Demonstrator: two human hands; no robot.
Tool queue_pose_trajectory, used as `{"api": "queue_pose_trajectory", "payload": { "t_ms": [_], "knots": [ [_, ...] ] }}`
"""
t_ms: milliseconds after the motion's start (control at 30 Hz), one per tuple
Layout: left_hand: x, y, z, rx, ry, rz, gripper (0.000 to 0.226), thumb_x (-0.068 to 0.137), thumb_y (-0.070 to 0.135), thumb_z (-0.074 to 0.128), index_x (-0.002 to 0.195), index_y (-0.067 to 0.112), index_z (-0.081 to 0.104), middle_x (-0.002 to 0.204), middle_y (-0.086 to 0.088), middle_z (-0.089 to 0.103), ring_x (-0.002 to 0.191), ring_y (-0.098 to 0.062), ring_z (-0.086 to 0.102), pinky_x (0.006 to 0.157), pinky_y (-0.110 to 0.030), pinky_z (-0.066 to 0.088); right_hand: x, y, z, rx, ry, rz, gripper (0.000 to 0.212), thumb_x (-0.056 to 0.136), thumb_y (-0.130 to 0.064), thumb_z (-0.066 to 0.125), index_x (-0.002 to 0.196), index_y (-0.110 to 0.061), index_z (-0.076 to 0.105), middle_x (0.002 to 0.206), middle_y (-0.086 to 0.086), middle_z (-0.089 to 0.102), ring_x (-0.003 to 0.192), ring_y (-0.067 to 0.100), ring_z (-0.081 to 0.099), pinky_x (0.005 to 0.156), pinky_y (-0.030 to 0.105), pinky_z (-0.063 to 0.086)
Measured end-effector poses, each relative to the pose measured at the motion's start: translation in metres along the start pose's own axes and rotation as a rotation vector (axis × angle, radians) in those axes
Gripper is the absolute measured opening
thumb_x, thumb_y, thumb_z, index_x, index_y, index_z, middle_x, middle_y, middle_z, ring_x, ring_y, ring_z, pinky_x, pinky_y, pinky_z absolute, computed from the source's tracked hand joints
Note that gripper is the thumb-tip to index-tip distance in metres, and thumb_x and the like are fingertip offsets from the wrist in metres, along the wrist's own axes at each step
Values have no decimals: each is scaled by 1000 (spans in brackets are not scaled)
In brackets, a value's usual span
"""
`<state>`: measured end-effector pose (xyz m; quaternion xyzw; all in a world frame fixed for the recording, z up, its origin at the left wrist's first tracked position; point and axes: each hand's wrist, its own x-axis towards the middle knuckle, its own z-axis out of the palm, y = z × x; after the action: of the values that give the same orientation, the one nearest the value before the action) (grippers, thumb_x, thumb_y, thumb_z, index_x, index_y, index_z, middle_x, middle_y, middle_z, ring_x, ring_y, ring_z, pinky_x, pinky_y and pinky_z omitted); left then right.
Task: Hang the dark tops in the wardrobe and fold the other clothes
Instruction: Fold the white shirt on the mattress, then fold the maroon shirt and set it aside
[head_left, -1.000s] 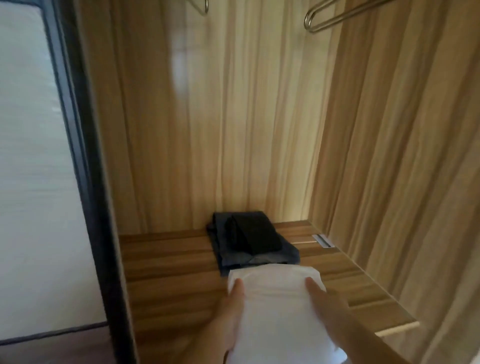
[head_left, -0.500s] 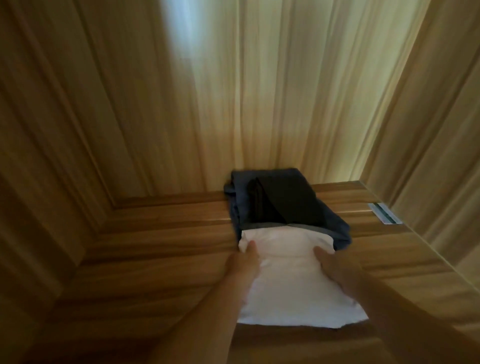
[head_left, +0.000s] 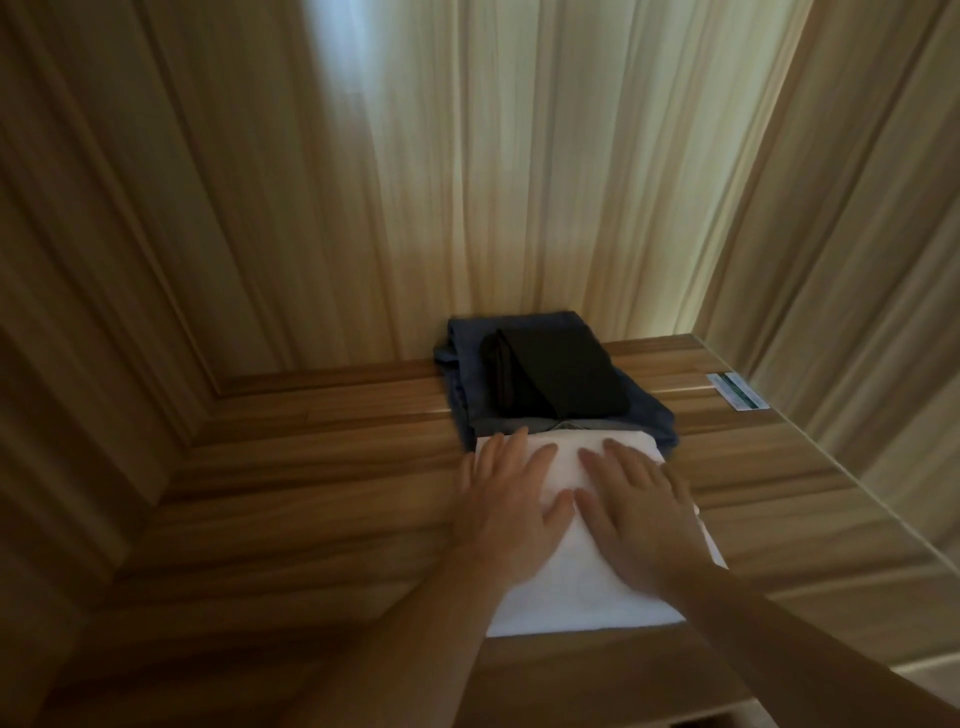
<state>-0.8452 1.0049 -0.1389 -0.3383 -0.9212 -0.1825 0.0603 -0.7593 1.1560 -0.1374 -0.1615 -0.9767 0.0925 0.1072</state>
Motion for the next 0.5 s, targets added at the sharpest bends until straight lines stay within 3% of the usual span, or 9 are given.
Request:
{"api": "queue_pose_trajectory", "payload": {
  "t_ms": [100,200,367,500],
  "knots": [
    [-11,-4,20,27,-142,-47,66,92,67,15,152,43,2,163,11,-8,149,-15,-8,118,-45,5,-4,0,8,-17,-153,33,61,97,-59,13,153,-37,9,162,-5,12,148,16,10,119,43,9],
    [-7,-5,17,69,-194,-67,67,91,69,12,152,43,-3,162,11,-13,149,-15,-12,119,-47,-2,-8,-1,2,-31,-157,89,63,98,-59,16,154,-34,7,163,-2,10,149,20,9,118,46,10],
    [-12,14,-7,145,-115,-24,64,95,65,14,153,40,3,164,8,-7,150,-18,-9,118,-47,-8,-59,15,-37,-30,-103,177,67,94,-65,18,153,-35,7,161,-7,15,146,19,16,117,46,15],
    [-38,49,-32,73,-115,68,61,97,62,24,152,40,11,163,8,5,149,-18,3,118,-45,2,-118,35,-98,-73,-13,275,64,93,-61,31,150,-33,20,155,-9,26,142,16,25,110,40,25]
  ]
}}
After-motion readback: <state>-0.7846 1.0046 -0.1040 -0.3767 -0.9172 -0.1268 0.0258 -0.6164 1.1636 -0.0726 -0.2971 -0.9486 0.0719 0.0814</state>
